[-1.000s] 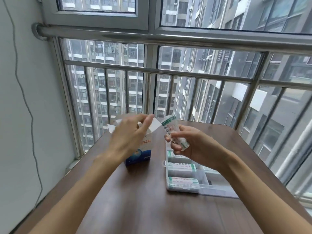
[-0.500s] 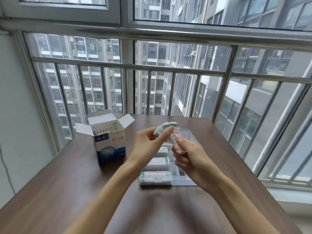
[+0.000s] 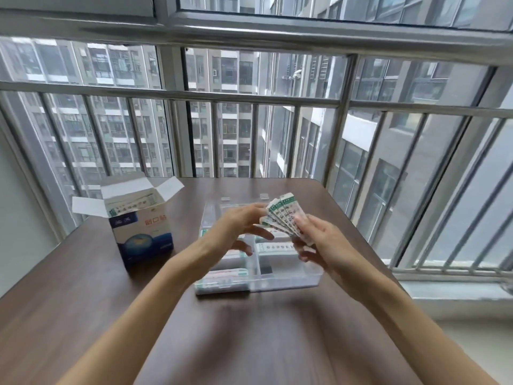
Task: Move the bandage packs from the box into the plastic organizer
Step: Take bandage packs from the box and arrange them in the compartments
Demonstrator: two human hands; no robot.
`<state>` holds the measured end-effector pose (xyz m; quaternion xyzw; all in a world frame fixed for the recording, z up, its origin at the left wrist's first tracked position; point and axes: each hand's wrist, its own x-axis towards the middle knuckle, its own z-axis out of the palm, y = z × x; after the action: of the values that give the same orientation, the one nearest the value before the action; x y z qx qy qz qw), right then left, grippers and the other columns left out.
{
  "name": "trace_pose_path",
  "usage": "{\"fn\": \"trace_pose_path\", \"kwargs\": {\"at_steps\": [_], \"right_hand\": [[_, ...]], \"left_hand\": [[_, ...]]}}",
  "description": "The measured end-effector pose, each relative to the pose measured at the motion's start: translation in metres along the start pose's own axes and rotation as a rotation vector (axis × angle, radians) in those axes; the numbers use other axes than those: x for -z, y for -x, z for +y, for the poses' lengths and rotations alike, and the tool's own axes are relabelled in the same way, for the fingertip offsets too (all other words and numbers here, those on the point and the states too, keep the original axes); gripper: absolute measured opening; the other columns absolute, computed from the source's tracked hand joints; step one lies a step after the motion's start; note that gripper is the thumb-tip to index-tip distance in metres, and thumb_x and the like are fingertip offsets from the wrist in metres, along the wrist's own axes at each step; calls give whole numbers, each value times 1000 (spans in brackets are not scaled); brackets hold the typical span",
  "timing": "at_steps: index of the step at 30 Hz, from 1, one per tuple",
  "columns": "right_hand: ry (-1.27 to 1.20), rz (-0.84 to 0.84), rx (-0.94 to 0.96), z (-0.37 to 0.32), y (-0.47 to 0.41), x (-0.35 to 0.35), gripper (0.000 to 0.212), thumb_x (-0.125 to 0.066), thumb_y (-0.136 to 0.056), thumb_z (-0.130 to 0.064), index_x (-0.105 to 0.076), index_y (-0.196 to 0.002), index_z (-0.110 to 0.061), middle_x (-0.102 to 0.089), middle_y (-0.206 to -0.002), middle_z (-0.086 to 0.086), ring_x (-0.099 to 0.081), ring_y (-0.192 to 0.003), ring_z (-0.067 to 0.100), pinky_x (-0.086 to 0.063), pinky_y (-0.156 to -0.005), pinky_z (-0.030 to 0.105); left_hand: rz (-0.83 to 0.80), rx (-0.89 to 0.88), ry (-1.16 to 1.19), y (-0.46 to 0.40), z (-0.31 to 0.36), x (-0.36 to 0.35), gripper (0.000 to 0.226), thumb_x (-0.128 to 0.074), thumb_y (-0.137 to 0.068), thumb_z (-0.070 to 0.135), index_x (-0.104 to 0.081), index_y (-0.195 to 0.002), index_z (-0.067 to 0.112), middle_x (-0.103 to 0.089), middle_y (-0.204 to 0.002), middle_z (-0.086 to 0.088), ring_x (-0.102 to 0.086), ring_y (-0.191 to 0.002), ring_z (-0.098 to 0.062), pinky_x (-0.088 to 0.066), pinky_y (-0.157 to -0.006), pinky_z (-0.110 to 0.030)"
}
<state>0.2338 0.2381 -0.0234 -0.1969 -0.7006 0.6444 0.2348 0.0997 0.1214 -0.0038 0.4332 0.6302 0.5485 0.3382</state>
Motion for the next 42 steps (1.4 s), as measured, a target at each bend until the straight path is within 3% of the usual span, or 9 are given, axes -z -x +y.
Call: {"fn": "trace_pose_path", "kwargs": {"at_steps": [6,11,15,18,22,28,35,39,42], "right_hand": [[430,-98,169,1,-4,23,28,-42,-99,-22,-59,-110,-2,-60,-86,10,-50,-71,10,-43,-62,18],[705,-162,185,16,-4,25,21,-48,-98,-22,-62,-100,-6,-65,-88,9,-58,-80,21,-46,-76,35],[951,-199,168,12,-3,28,22,-53,-95,-28,-69,-99,-15,-67,-82,-1,-60,-78,15,-43,-70,27],[1159,-311,108,-2,-8,27,24,-53,-94,-34,-68,-96,-15,-67,-86,0,-59,-82,19,-39,-72,29],[1432,-475,13,-21,-17,14,26,-53,-93,-41,-67,-111,-29,-68,-111,-6,-59,-100,17,-31,-78,25],[1458,-515,-129,-32,-28,0,29,-63,-87,-39,-66,-114,-29,-66,-112,-2,-60,-102,17,-49,-85,29],[1397,-493,-164,-37,-19,1,22,-55,-91,-25,-66,-111,-23,-66,-112,0,-54,-89,12,-41,-76,21],[1385,-371,-72,-28,-18,3,9,-68,-82,-30,-72,-90,-29,-69,-91,-8,-63,-87,12,-51,-75,29],[1529,-307,40,-26,-19,0,10,-71,-76,-38,-73,-85,-34,-69,-86,-11,-64,-82,14,-44,-63,26]], "left_hand": [[81,-123,-356,-8,-11,-11,48,-60,-91,10,-42,-132,27,-66,-94,-2,-64,-73,-7,-47,-63,-16],[31,-103,-575,-7,-26,-3,28,-62,-88,15,-57,-106,36,-67,-94,8,-64,-85,-11,-53,-85,-42],[21,-125,-700,7,-31,9,30,-62,-86,33,-61,-116,36,-66,-99,23,-57,-93,0,-48,-90,-35],[8,-172,-825,20,-34,16,55,-72,-74,53,-53,-125,42,-60,-106,28,-49,-95,3,-46,-89,-27],[4,-277,-1002,23,-43,13,62,-74,-71,54,-50,-127,42,-51,-117,24,-38,-102,5,-42,-90,-27],[22,-373,-1147,19,-43,5,57,-66,-75,58,-50,-127,40,-52,-122,22,-50,-109,-3,-39,-77,-20],[4,-398,-1262,20,-38,6,50,-58,-81,60,-54,-127,39,-57,-126,21,-56,-110,-6,-40,-75,-26],[-54,-401,-1331,16,-33,2,46,-55,-86,55,-55,-128,37,-59,-128,15,-56,-113,-13,-41,-78,-29],[-104,-397,-1449,9,-27,-1,42,-53,-86,56,-60,-122,34,-65,-116,7,-60,-102,-21,-44,-77,-33]]}}
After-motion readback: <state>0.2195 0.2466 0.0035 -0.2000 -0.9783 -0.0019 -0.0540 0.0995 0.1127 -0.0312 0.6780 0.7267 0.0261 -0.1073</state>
